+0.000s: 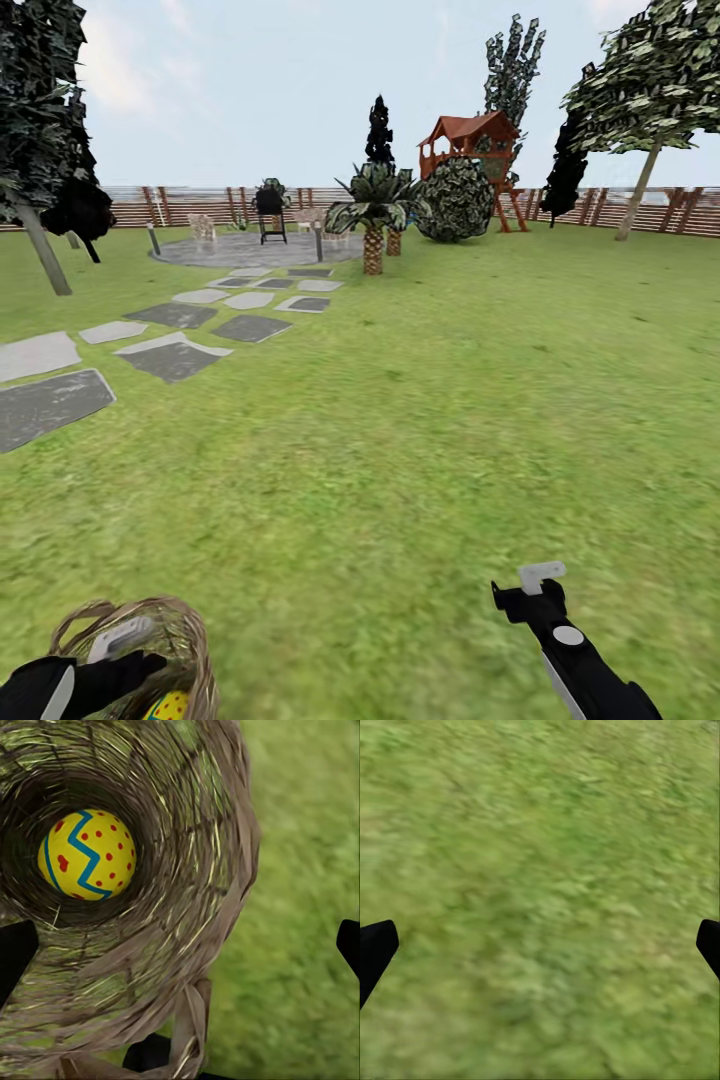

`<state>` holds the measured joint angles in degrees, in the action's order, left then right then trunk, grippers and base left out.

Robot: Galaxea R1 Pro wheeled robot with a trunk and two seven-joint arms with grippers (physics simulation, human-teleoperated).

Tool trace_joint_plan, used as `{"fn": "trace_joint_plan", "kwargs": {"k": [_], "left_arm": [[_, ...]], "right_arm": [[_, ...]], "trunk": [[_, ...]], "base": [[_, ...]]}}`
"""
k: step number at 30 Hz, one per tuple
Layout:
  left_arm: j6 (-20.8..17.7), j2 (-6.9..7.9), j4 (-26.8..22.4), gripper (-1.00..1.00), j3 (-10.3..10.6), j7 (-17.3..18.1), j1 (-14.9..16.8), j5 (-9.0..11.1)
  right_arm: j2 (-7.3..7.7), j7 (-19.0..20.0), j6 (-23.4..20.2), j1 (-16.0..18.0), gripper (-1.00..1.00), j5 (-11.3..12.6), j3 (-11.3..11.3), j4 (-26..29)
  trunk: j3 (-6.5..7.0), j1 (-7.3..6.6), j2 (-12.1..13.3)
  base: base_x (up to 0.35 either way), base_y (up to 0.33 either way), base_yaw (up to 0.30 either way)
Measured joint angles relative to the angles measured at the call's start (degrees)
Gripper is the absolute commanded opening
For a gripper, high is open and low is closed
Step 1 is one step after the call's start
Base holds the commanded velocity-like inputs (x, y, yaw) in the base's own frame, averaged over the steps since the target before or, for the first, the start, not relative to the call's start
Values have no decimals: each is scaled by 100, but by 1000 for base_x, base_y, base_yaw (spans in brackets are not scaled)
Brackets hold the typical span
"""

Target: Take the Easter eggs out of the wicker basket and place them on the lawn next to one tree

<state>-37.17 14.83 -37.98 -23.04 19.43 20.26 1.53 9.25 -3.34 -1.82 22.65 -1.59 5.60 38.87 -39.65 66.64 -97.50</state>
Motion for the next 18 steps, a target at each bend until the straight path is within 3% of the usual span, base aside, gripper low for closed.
{"fn": "trace_joint_plan", "kwargs": {"k": [18], "left_arm": [[33,-21,8,100,4,1,0,7]], "right_arm": [[-7,0,7,0,100,-8,-3,2]], "trunk": [[0,0,0]], "base": [[2,21,0]]}}
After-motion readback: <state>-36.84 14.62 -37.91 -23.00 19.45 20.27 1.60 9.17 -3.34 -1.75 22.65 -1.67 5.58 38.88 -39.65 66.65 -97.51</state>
